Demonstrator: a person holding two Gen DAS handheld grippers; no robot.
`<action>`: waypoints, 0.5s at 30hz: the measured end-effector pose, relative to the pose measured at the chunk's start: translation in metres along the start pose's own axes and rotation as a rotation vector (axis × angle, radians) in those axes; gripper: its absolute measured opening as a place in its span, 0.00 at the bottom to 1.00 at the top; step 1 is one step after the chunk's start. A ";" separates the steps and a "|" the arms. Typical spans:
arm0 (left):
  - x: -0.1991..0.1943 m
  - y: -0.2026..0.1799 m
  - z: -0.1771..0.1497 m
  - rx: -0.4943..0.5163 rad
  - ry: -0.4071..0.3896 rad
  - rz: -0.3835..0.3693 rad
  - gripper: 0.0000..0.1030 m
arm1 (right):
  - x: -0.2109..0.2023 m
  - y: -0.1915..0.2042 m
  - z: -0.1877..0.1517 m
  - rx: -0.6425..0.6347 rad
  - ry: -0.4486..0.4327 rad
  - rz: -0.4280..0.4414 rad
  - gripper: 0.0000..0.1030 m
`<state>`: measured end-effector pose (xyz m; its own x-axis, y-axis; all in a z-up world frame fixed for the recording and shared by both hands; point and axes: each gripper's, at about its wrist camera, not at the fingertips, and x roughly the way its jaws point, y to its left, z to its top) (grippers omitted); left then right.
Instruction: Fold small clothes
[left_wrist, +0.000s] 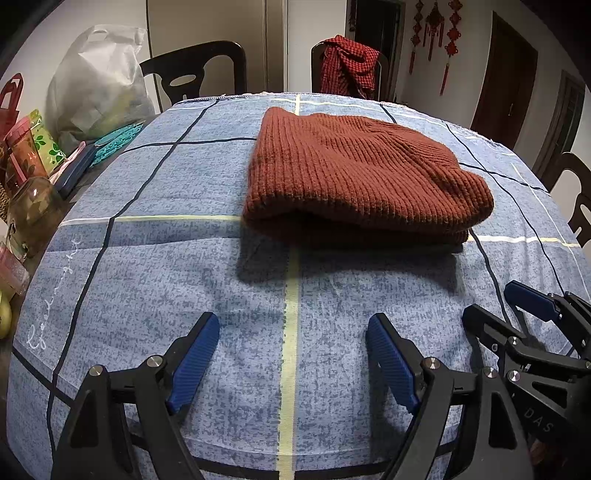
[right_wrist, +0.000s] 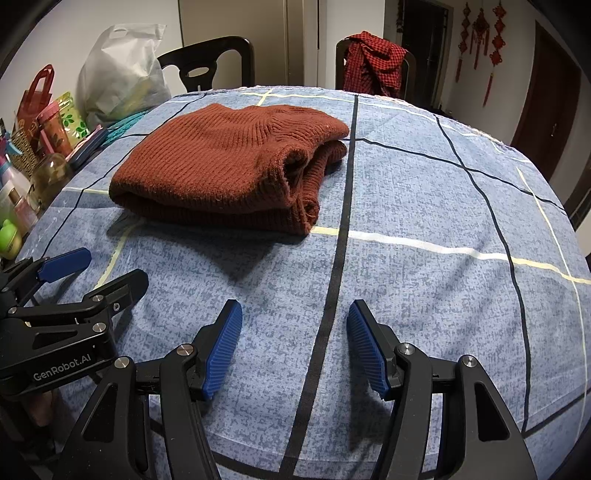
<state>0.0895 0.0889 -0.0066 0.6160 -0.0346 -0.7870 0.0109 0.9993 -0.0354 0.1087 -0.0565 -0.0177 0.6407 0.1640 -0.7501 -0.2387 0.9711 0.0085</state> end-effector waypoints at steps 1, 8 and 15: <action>0.000 0.000 0.000 0.000 0.000 0.000 0.82 | 0.000 0.000 0.000 0.000 0.000 0.000 0.59; 0.000 0.000 0.000 0.001 0.000 0.001 0.82 | 0.000 -0.001 0.000 0.002 0.000 0.004 0.59; 0.000 0.000 0.000 0.001 0.000 0.000 0.82 | 0.000 -0.001 0.000 0.003 0.000 0.004 0.59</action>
<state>0.0895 0.0888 -0.0069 0.6161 -0.0343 -0.7869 0.0112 0.9993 -0.0348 0.1090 -0.0574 -0.0177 0.6400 0.1680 -0.7498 -0.2393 0.9709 0.0132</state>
